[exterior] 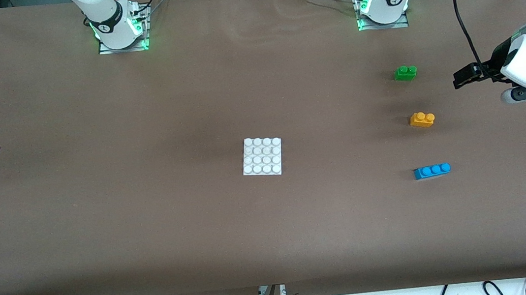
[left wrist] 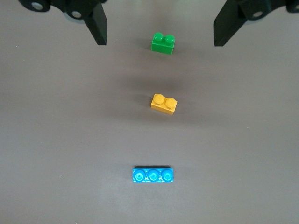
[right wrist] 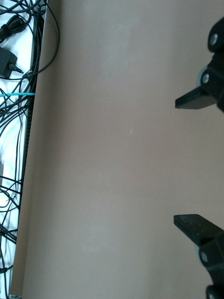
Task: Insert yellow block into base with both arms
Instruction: 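Move the left gripper down over the yellow block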
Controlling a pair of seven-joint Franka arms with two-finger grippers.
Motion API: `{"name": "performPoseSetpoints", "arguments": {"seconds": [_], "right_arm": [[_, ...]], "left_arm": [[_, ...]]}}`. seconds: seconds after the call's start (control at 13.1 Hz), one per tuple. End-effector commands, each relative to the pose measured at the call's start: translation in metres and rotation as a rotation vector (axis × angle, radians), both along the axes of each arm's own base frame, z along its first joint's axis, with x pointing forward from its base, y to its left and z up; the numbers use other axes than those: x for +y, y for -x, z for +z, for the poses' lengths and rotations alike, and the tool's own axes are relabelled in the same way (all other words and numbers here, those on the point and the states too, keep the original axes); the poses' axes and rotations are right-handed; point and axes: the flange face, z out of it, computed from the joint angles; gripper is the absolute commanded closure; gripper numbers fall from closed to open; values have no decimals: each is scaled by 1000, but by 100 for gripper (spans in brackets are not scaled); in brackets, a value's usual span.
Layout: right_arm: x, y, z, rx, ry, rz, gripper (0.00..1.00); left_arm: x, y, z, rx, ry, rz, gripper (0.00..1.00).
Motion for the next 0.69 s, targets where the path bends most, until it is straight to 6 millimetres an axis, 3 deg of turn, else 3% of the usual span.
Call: {"name": "performPoseSetpoints", "arguments": {"seconds": [0.0, 0.61], "right_arm": [[-5, 8, 10, -1, 11, 36, 0], [-4, 9, 6, 23, 4, 34, 0]], "left_arm": [[11, 10, -24, -17, -20, -12, 0], [14, 38, -124, 11, -40, -44, 0]]}}
